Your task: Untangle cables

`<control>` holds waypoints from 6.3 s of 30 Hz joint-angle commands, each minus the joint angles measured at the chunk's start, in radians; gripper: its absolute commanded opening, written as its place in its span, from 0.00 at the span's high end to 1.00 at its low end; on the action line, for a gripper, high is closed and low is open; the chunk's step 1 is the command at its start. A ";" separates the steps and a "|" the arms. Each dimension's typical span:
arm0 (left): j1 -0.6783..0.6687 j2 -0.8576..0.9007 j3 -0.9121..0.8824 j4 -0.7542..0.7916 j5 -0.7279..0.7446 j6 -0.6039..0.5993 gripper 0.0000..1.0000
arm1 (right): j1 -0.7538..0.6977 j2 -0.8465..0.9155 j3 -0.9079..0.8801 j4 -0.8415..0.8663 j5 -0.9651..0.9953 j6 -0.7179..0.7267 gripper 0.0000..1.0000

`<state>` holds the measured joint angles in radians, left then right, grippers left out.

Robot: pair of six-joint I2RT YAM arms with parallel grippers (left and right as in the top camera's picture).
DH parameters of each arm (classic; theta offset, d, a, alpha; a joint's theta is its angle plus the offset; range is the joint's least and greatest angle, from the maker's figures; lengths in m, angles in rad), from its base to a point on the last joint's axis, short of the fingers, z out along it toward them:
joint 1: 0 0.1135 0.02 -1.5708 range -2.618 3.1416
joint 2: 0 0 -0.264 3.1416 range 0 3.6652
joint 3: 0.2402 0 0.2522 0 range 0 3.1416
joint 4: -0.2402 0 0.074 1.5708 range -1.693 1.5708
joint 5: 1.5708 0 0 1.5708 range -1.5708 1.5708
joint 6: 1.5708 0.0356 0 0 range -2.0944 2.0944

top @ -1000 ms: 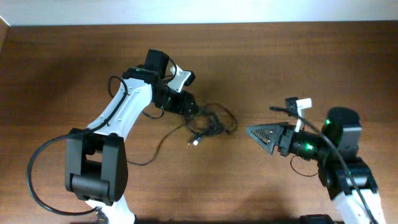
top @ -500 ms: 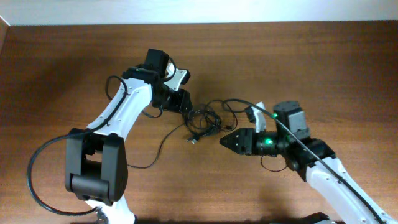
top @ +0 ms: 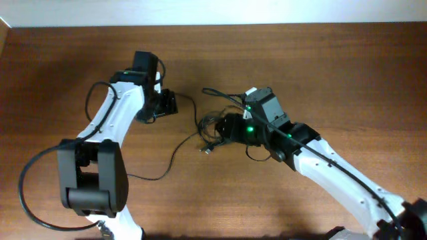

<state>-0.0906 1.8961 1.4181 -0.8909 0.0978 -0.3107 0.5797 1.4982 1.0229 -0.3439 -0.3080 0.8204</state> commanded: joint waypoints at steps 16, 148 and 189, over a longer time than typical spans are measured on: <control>0.021 -0.026 -0.028 0.026 0.097 -0.018 0.31 | 0.068 0.362 0.014 0.372 0.220 0.057 0.67; -0.172 0.068 -0.032 0.019 0.404 0.454 0.96 | -0.277 0.405 0.013 0.020 -0.832 -0.536 0.36; -0.173 0.068 -0.032 0.022 0.399 0.454 0.92 | -0.921 0.262 0.108 -0.554 -0.098 -0.604 0.01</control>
<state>-0.2714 1.9564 1.3911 -0.8703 0.4969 0.1513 -0.3351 1.7798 1.1275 -0.8974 -0.4263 0.2287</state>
